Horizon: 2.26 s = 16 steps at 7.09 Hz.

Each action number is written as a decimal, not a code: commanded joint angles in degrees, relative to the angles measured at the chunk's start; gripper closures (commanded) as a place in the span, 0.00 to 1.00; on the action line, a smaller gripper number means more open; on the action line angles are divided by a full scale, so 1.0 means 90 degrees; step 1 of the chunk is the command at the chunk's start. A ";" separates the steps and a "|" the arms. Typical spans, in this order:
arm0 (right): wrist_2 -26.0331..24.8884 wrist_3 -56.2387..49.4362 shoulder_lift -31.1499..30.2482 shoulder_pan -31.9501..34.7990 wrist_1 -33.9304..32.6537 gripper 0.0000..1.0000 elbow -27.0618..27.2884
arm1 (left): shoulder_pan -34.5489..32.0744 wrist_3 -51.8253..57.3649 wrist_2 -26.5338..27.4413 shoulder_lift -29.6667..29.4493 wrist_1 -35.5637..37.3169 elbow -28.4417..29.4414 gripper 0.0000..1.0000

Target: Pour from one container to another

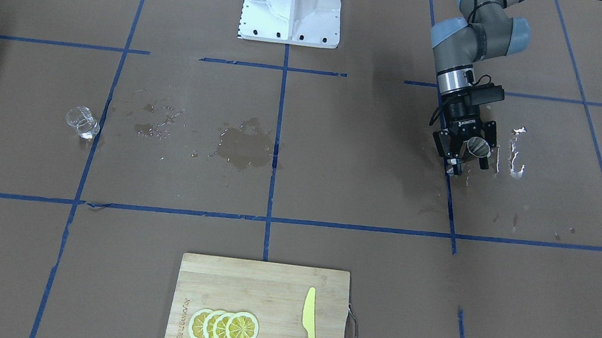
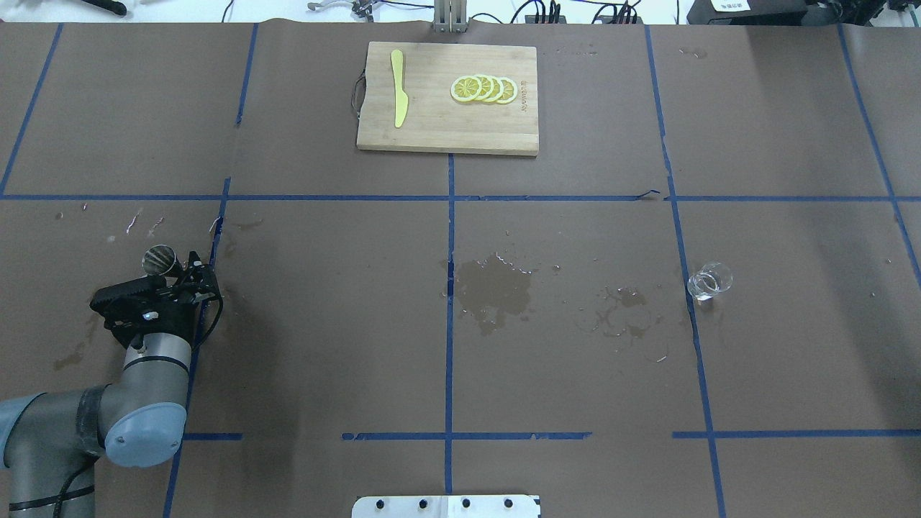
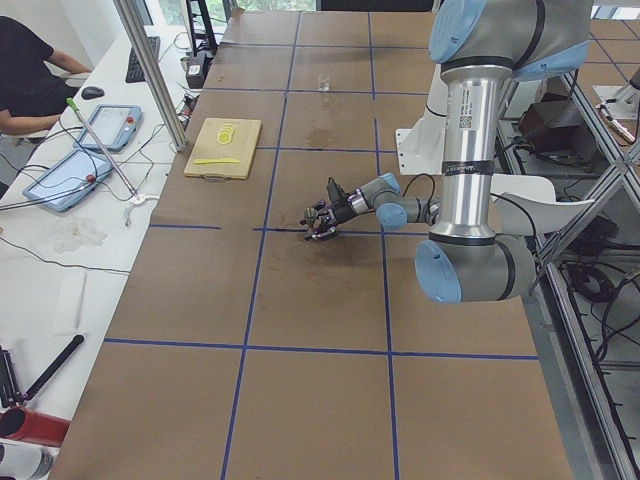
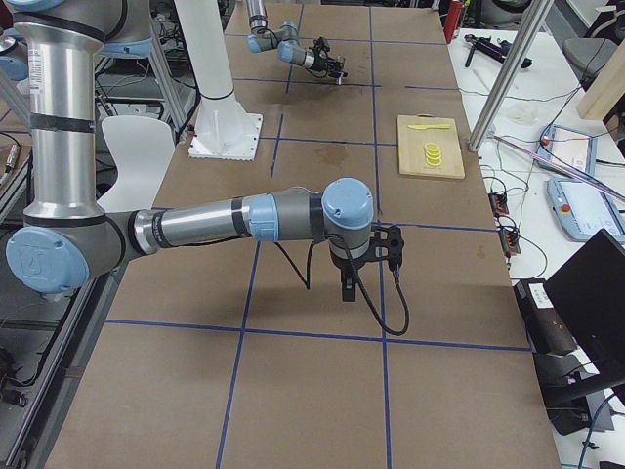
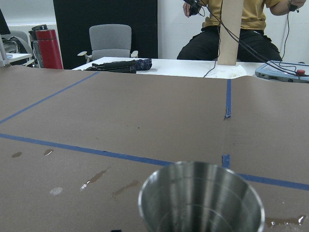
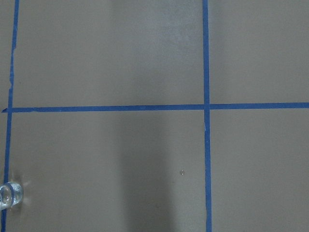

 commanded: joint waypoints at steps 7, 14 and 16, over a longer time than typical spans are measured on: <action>0.0010 -0.0002 -0.0030 0.0000 -0.0010 0.00 -0.0009 | 0.0084 -0.0321 -0.0010 0.0028 0.0000 -0.0098 1.00; 0.0010 0.0520 -0.0010 -0.0368 0.0019 0.00 0.0700 | 0.0075 0.4109 -0.0542 -0.1745 -0.1428 -0.1233 1.00; -0.0310 0.2525 -0.0030 -0.1274 0.0638 0.00 0.1481 | -0.0052 0.4267 -0.0986 -0.1855 -0.2264 -0.0834 1.00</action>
